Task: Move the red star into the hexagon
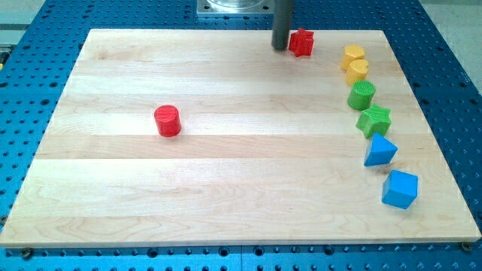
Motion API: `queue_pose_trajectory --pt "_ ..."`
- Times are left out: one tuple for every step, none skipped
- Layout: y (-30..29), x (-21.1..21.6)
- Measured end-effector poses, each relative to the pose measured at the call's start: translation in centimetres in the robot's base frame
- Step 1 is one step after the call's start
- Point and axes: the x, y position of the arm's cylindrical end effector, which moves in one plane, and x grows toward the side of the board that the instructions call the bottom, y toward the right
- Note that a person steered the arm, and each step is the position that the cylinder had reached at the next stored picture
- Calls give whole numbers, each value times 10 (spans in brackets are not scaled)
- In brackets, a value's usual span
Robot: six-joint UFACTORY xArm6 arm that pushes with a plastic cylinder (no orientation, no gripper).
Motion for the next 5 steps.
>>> queue_pose_trajectory --pt "39 0" --pt "48 1" --pt "80 1" --pt "79 1" --pt "65 -1"
